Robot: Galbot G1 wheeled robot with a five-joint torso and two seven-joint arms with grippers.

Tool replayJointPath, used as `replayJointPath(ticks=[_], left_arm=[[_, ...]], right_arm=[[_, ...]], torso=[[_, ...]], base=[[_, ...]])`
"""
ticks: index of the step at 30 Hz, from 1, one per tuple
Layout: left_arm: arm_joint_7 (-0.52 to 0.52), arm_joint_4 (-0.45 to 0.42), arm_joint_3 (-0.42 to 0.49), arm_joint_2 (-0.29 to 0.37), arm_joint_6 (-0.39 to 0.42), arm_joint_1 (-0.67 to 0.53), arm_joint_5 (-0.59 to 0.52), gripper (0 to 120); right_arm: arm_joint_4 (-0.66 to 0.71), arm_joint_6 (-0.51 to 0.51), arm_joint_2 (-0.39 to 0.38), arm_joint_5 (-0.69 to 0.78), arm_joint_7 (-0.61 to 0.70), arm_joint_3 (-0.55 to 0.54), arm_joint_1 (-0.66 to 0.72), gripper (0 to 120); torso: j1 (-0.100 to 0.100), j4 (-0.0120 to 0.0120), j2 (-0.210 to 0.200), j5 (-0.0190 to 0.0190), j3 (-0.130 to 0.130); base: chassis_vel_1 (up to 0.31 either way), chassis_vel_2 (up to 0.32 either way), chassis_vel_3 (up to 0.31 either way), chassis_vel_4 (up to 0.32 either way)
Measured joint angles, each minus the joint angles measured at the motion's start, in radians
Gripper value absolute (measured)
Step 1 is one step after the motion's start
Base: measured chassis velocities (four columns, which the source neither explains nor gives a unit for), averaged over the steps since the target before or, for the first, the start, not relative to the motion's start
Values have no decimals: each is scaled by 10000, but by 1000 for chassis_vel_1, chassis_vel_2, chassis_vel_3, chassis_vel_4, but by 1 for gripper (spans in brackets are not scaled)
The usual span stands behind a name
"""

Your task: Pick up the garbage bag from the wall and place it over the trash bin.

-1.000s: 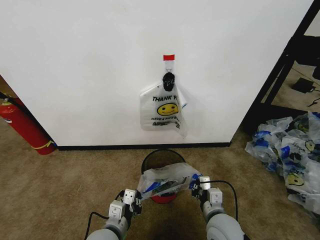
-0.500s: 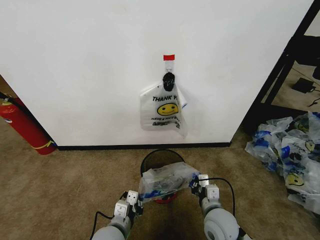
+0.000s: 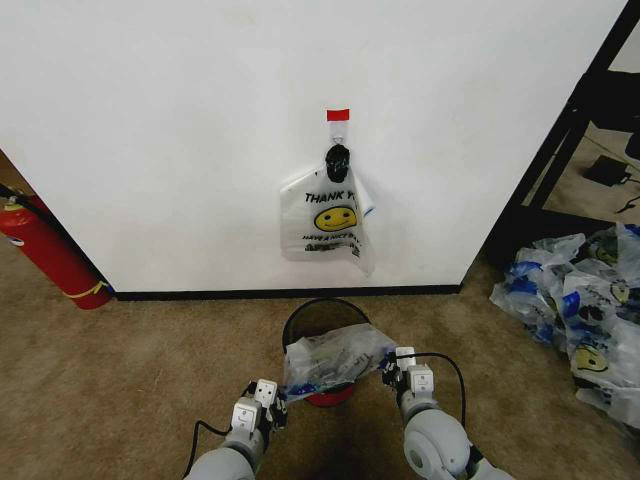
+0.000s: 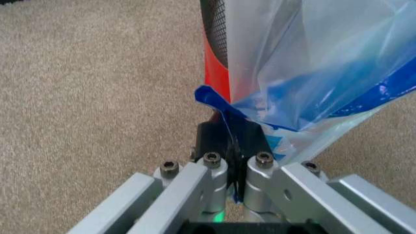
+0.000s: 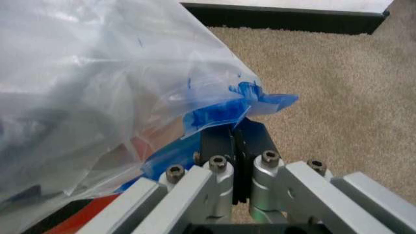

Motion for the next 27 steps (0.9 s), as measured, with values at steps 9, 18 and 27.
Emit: replayJointPath(ticks=[9,18,27], left_arm=[[102,-609,-138,220,-7,321,363,23],[370,-1727,-575,599,19,1022,1142,57],[506,-2537,-968,928,-82,1952,1682,90]], right_arm=[[283,398,-169,-499,-96,31,-237,0],[901,1051,-572,-1193,-402,248,-908,31],[1021,2185,-694,-2004,-864,499,-1594,65]], torso=[[0,0,0,-1,0],[0,-1,1,-1,-1],[-1,0,0,0,-1]], base=[[0,0,0,0],[0,0,0,0],[0,0,0,0]])
